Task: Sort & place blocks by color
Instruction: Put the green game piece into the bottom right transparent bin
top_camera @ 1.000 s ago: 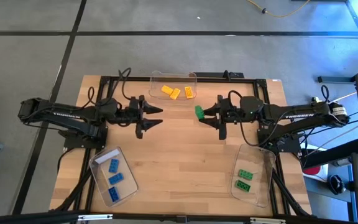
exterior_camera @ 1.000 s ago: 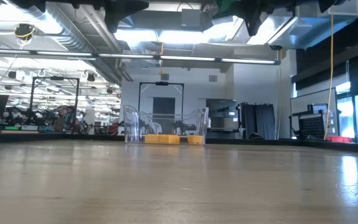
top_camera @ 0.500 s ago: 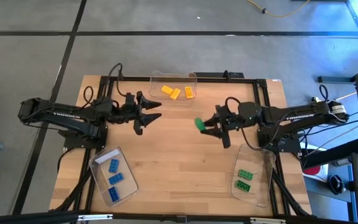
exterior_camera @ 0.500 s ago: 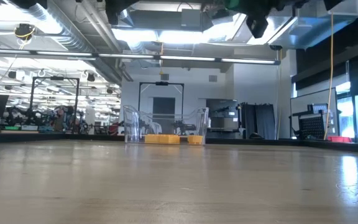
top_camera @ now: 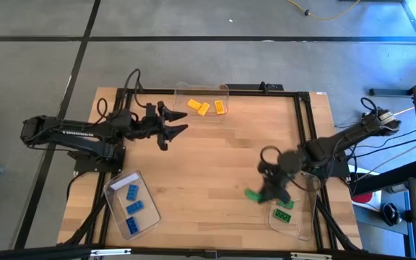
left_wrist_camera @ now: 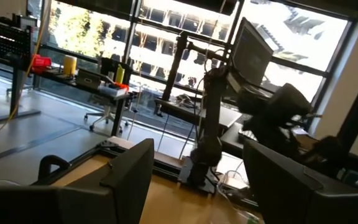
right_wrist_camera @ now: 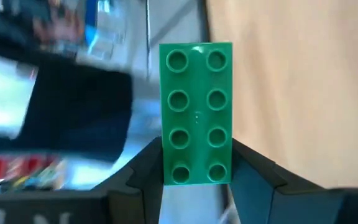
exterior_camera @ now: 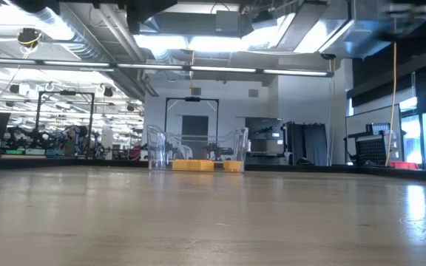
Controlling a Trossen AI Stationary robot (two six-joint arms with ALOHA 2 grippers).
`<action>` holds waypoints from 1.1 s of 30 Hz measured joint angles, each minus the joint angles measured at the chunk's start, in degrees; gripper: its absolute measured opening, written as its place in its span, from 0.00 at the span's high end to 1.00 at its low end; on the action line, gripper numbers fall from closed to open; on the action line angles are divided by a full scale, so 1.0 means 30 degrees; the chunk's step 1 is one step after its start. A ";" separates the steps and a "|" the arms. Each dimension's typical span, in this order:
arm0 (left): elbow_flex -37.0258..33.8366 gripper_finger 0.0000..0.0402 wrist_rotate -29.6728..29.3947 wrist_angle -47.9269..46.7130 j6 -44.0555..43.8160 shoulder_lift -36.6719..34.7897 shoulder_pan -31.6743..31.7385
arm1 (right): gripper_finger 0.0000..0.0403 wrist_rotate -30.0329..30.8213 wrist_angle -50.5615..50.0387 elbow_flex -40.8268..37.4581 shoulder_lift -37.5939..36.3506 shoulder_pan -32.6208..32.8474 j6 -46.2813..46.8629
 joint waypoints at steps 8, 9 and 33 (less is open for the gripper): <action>0.0000 0.40 -0.0012 -0.0008 0.0000 0.0000 0.0894 | 0.65 0.0493 -0.2944 0.0012 -0.0012 0.6945 0.7424; 0.0000 0.40 -0.0008 -0.0007 0.0000 0.0000 0.0973 | 0.65 0.1100 -0.3753 0.0015 -0.0022 0.7639 0.8075; 0.0000 0.40 -0.0005 0.0000 -0.0044 0.0007 0.1267 | 0.65 0.6560 -1.4761 -0.0206 0.4652 0.9462 1.1370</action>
